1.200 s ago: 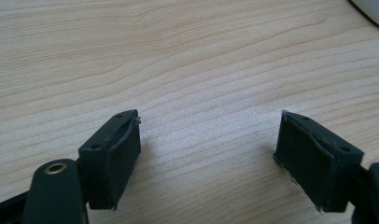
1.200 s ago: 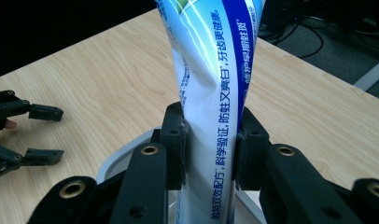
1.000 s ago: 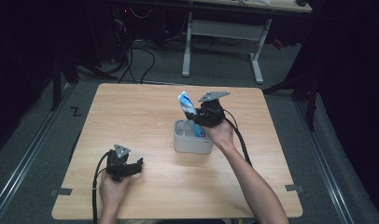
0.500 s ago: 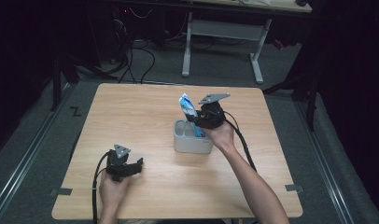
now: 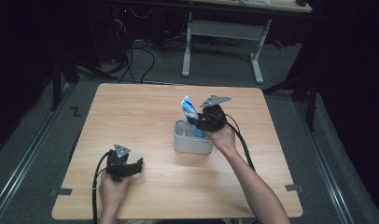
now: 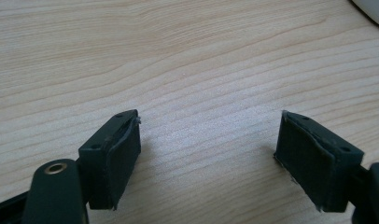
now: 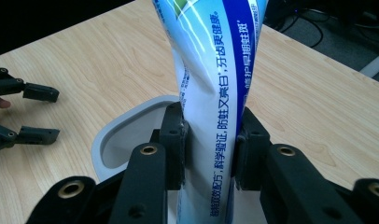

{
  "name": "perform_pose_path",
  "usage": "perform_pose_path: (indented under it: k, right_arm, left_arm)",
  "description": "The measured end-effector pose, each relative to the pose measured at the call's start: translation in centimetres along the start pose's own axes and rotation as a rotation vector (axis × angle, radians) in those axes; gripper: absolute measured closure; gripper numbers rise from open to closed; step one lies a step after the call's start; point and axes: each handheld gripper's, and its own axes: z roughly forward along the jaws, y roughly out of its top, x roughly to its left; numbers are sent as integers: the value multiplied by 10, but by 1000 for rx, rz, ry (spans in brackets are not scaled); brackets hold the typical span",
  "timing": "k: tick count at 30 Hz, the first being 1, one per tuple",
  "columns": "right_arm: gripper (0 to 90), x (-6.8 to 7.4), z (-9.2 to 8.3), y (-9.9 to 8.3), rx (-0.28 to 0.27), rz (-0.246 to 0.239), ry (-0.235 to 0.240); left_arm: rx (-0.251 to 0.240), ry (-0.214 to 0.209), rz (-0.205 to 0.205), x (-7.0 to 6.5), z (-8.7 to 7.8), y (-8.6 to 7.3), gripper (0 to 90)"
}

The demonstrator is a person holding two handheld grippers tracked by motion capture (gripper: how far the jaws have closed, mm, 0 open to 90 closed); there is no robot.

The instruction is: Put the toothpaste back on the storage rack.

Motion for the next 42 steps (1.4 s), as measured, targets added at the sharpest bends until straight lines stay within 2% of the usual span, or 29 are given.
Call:
perform_pose_path:
  k: [3, 7, 11, 20, 37, 42]
  right_arm:
    - [694, 1, -1, 0, 2, -14, -3]
    - [694, 1, -1, 0, 5, -6, -1]
    - [694, 2, 2, -4, 38, -23, -12]
    - [692, -1, 1, -11, 37, -8, -12]
    - [676, -1, 2, -11, 34, -6, -12]
    - [645, 0, 3, -11, 25, -6, -11]
  left_arm:
    - [0, 0, 0, 0, 0, 0, 223]
    - [0, 0, 0, 0, 0, 0, 223]
    - [0, 0, -1, 0, 0, 0, 223]
    - [0, 0, 0, 0, 0, 0, 223]
    - [0, 0, 0, 0, 0, 0, 224]
    - [-1, 0, -1, 0, 0, 0, 223]
